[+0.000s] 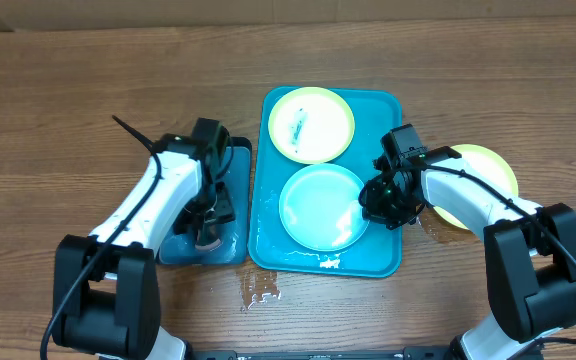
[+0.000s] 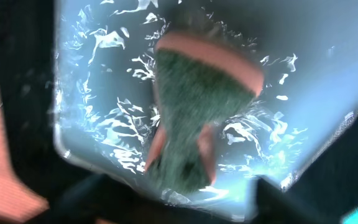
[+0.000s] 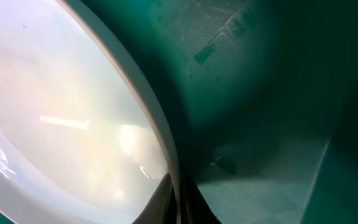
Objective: Clean dirty plates on tray and stack at the side
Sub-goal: 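Return the sponge to the basin with the left gripper, then lift the light-blue plate with the right gripper and tilt over basin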
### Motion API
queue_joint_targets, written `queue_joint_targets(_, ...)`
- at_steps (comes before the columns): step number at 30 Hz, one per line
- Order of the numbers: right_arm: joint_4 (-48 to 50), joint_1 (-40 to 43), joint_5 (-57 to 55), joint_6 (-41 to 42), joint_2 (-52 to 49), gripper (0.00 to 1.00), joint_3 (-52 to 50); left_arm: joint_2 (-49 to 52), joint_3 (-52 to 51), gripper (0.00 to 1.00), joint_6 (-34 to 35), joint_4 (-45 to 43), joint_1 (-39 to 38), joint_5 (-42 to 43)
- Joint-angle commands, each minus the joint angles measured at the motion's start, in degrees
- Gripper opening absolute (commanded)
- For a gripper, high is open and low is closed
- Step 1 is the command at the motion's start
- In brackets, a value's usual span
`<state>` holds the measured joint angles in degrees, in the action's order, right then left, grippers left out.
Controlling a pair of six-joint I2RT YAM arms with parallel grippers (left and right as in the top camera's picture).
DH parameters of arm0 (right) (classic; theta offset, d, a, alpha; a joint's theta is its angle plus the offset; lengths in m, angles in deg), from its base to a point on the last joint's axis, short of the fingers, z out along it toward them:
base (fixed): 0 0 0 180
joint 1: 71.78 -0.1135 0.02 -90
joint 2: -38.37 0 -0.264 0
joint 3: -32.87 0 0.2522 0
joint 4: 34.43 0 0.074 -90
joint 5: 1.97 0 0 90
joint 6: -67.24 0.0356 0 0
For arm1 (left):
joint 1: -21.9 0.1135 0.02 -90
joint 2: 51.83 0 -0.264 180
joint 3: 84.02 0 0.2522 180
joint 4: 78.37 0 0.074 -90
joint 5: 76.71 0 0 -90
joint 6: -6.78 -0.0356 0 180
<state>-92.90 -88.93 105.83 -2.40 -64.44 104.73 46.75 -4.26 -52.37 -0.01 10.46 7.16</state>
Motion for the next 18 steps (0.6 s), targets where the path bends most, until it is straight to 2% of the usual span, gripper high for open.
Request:
queue_joint_targets(1, -2.1, 0.3, -3.8, -0.5, 2.0, 0.04, 1.2, -3.1, 6.6, 0.9, -1.6, 4.0, 2.2, 2.2)
queue_joint_targets(5, -4.9, -1.1, -4.9, -1.2, 7.8, 0.04, 5.1, -7.8, 13.9, 0.92, -2.0, 9.1, 4.4, 3.3)
queue_joint_targets(8, -6.3, -5.1, -6.1, -4.6, 12.6, 0.04, 11.1, -14.6, 21.6, 1.0, -2.0, 12.3, 6.4, 4.8)
queue_joint_targets(12, -6.1, -11.5, -13.1, -4.5, 13.9, 0.04, 17.4, -21.7, 29.3, 1.0, -2.0, 14.4, 7.5, 5.8)
queue_joint_targets(18, 4.1, -24.0, -26.4, -2.5, 13.2, 0.04, 19.1, -31.7, 36.2, 1.0, -2.0, 15.1, 7.5, 5.8)
